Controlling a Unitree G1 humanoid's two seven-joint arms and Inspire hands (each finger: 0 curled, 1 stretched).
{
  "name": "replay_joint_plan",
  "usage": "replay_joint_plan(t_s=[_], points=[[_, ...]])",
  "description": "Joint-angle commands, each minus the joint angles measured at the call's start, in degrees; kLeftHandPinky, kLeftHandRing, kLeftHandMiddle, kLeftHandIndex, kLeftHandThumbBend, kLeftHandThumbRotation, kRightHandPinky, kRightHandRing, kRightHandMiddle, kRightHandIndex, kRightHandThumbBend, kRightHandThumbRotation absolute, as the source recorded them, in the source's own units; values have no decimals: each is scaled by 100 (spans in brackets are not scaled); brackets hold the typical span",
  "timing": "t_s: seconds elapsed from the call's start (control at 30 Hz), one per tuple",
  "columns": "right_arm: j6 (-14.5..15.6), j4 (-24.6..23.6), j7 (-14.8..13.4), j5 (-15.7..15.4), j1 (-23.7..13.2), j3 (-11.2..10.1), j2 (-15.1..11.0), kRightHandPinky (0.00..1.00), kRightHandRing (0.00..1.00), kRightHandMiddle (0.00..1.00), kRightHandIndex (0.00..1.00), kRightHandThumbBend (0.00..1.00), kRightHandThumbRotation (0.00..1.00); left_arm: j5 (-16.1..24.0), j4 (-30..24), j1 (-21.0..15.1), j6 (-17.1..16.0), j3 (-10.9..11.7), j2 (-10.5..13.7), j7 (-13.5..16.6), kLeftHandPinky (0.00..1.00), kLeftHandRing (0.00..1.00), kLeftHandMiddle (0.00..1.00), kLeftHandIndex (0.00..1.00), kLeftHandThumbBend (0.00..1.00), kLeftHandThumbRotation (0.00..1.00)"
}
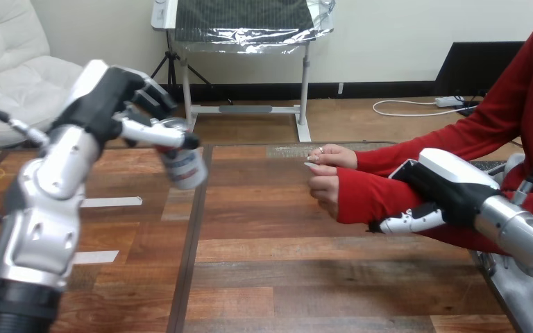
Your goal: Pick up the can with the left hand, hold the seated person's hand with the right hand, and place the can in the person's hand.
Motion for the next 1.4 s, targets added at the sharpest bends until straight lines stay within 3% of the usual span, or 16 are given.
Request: replay_joint_plan(t_s=[0.0, 0.33, 0.83, 1.37], points=[[-70, -471, 33, 220, -670, -163, 393, 20, 24, 28, 28, 60, 43, -93, -19, -645, -305, -121, -278, 121, 27, 33, 41, 44, 73, 0], [-112, -558, 219, 382, -722, -225, 549, 22, 25, 30, 34, 60, 42, -165, 400, -748, -710, -245, -687, 283, 27, 33, 40, 44, 73, 0], [124, -916, 261, 294, -743, -154, 636, 16, 19, 24, 25, 60, 44, -340, 1130, -990, -1201, -295, -1164, 481, 28, 34, 40, 43, 72, 0], [117, -1016, 227, 285, -742, -140, 735, 16, 19, 24, 25, 61, 50, -386, 1649, -1263, -1509, -370, -1394, 585, 29, 35, 41, 42, 72, 0]])
